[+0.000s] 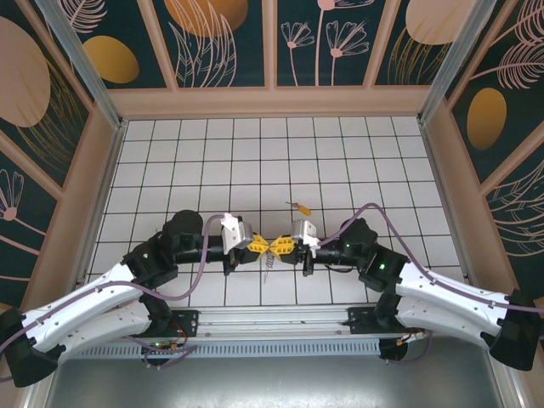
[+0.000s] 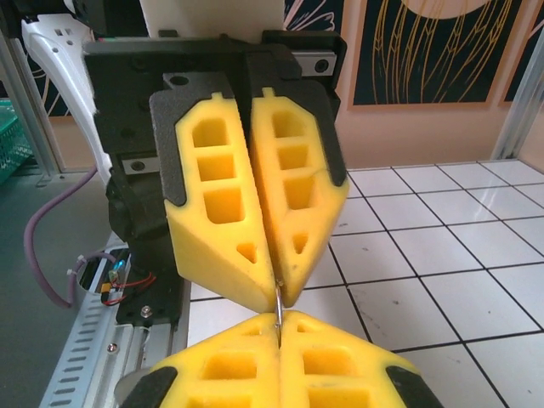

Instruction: Put the keys on the keyring

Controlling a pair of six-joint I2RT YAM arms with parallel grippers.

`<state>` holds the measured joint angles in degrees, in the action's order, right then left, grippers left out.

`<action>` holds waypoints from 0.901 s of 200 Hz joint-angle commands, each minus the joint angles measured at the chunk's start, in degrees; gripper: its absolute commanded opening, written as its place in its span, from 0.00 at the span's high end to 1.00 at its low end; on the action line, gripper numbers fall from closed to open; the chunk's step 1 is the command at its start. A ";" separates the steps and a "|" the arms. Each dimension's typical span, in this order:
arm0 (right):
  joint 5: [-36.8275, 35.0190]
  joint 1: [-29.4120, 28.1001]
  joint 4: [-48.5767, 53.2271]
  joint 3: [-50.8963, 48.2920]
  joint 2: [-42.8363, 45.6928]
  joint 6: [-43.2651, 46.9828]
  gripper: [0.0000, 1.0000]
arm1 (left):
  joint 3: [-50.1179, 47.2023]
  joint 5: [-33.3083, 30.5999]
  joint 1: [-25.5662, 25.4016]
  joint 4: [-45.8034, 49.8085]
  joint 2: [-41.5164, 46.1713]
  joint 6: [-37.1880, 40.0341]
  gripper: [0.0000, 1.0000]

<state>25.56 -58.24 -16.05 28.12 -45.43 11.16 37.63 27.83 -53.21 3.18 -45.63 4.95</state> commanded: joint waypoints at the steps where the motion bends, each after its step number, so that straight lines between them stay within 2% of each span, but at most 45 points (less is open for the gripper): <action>1: -0.19 -0.07 -2.40 1.24 1.58 1.29 1.00 | -0.17 -0.10 -0.23 -2.46 1.01 -0.19 0.83; 39: 1.16 -0.09 -5.28 0.80 1.15 0.49 1.00 | -0.62 -0.05 -0.14 -3.40 1.15 -0.79 0.76; 70: 2.18 0.05 -6.84 0.97 0.27 0.27 1.00 | -1.04 -0.03 -0.17 -4.32 0.96 -1.26 0.82; 97: 3.39 0.05 -7.94 1.03 -0.25 -0.21 1.00 | -1.31 -0.15 -0.22 -5.02 1.12 -1.55 0.84; 129: 3.77 0.05 -8.70 0.80 -0.44 -0.41 1.00 | -1.55 -0.02 -0.20 -5.59 1.15 -1.57 0.91; 180: 4.76 0.05 -11.57 -0.25 -0.67 -1.16 1.00 | -2.31 0.75 -0.19 -7.68 0.99 -1.79 0.87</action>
<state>27.16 -58.06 -21.26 28.05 -45.93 11.25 36.51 28.03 -53.21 -0.95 -44.60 3.84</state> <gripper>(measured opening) 0.048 0.123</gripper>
